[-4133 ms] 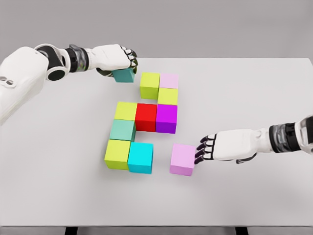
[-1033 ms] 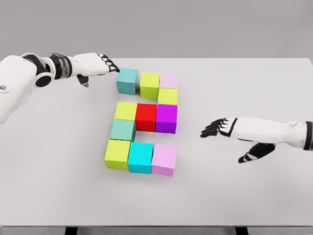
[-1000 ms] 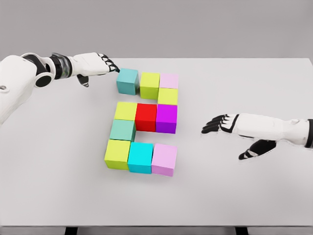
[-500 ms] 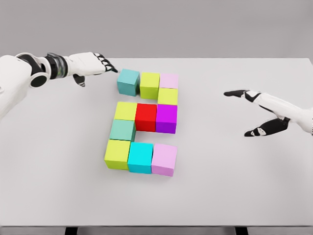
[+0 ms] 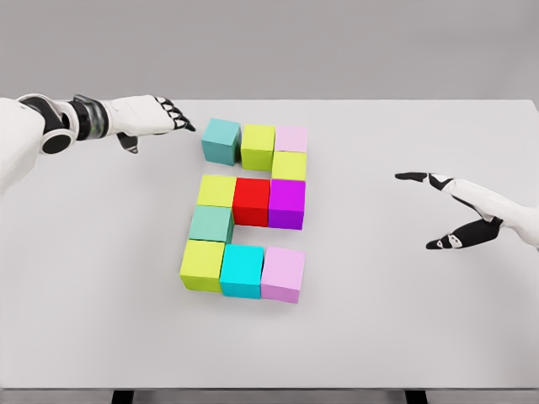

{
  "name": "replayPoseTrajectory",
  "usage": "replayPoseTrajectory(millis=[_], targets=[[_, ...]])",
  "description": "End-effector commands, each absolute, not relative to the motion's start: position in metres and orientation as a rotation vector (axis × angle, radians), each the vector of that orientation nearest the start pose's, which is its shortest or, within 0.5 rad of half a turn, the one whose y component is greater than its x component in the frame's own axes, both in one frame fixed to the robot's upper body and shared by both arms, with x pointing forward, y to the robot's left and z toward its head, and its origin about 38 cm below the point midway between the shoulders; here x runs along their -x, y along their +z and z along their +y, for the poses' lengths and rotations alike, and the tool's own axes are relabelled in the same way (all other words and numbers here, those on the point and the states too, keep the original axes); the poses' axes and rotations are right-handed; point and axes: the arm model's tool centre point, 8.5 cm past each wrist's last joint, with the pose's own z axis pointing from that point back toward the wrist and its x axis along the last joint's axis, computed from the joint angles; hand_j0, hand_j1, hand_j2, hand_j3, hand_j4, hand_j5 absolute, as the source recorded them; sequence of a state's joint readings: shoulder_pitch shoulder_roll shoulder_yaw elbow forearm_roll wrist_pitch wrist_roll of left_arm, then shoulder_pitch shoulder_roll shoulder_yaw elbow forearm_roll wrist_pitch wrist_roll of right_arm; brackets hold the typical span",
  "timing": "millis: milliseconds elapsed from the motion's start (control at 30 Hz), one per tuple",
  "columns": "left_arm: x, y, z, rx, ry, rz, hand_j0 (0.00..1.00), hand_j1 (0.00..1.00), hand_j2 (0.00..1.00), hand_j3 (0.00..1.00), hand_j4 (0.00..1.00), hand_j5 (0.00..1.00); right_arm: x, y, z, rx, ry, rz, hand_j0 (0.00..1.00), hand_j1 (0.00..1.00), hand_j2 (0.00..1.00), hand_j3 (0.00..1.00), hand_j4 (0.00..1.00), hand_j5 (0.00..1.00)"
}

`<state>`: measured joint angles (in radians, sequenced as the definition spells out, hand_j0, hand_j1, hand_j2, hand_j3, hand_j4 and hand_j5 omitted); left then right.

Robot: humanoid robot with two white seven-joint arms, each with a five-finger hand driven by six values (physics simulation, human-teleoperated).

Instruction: Assemble the squares on the desktop into the number 2

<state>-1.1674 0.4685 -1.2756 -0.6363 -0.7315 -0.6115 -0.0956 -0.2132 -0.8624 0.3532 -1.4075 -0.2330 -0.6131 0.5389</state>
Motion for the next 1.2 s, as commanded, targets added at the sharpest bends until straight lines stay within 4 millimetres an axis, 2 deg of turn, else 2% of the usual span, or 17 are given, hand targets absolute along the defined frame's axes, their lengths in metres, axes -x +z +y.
replayPoseTrajectory(millis=[0, 400, 600, 1167], targets=[[-0.560, 0.176, 0.270, 0.996, 3.159, 1.479, 1.00, 1.00, 1.00, 1.00, 1.00, 1.00, -0.370, 0.158, -0.376, -0.065, 1.341, -1.624, 1.00, 1.00, 1.00, 1.00, 1.00, 1.00], [-0.556, 0.173, 0.266, 0.968, 3.156, 1.448, 1.00, 1.00, 1.00, 1.00, 1.00, 1.00, -0.367, 0.155, -0.376, -0.074, 1.334, -1.617, 1.00, 1.00, 1.00, 1.00, 1.00, 1.00], [-0.554, 0.174, 0.257, 0.932, 3.150, 1.431, 1.00, 1.00, 1.00, 1.00, 1.00, 1.00, -0.366, 0.152, -0.377, -0.076, 1.329, -1.613, 1.00, 1.00, 1.00, 1.00, 1.00, 1.00], [-0.553, 0.174, 0.246, 0.903, 3.141, 1.427, 1.00, 1.00, 1.00, 1.00, 1.00, 1.00, -0.365, 0.153, -0.376, -0.079, 1.330, -1.615, 1.00, 1.00, 1.00, 1.00, 1.00, 1.00]])
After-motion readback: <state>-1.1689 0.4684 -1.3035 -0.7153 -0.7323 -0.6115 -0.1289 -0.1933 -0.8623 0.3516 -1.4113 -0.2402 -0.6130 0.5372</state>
